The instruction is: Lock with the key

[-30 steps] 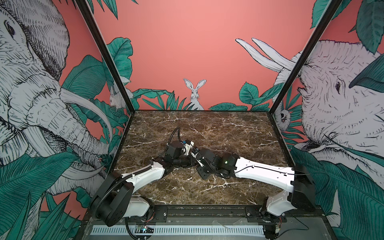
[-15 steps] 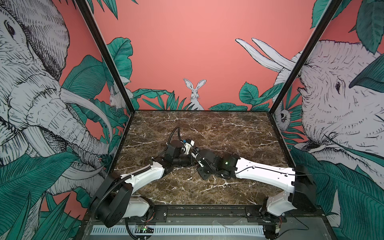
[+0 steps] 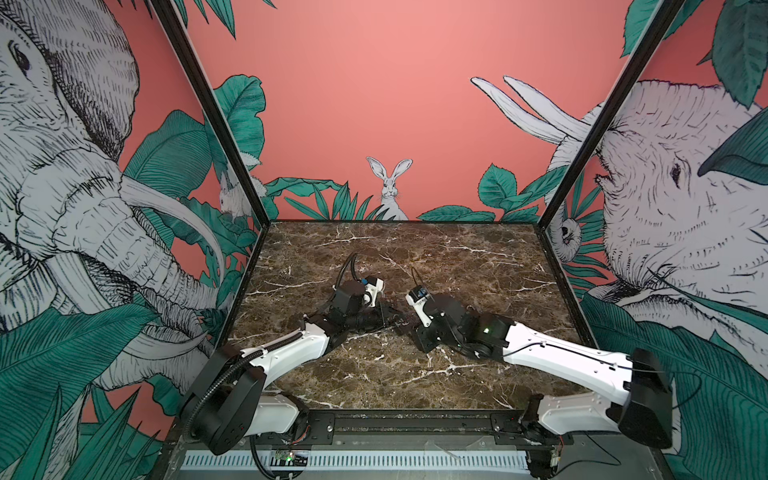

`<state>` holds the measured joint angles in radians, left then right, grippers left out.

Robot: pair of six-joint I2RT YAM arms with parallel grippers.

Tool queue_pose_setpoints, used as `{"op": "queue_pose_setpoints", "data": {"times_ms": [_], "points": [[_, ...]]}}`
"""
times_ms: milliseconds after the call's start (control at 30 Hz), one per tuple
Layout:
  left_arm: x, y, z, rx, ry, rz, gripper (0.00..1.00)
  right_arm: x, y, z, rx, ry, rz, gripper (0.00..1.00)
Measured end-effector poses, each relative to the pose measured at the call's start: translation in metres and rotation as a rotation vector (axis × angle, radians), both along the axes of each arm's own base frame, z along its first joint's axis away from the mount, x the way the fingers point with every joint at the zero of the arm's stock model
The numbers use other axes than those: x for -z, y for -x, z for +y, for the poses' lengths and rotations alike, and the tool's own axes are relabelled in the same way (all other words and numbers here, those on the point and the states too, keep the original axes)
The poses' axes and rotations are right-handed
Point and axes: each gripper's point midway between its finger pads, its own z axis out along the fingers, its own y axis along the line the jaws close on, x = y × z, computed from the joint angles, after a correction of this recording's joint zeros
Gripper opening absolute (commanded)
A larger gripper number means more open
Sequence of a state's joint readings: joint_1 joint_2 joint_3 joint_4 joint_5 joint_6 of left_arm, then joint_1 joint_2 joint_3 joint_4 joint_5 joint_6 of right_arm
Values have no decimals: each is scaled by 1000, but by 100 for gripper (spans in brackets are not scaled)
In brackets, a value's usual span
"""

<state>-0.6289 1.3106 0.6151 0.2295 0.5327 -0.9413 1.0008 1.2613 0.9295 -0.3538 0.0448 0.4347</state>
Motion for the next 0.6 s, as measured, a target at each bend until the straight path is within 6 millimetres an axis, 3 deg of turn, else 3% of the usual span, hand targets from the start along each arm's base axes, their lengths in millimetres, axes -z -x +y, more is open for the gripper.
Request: {"op": "queue_pose_setpoints", "data": {"times_ms": [167,267,600], "points": [[-23,-19,-8,-56,42,-12,0,2,-12,-31,68,-99,-34,47],[-37,-30,-15,-74,73,-17,0,3,-17,-39,86,-129,-69,46],[-73,-36,-33,-57,115,-34,0,-13,-27,-25,28,-194,-183,45]]}}
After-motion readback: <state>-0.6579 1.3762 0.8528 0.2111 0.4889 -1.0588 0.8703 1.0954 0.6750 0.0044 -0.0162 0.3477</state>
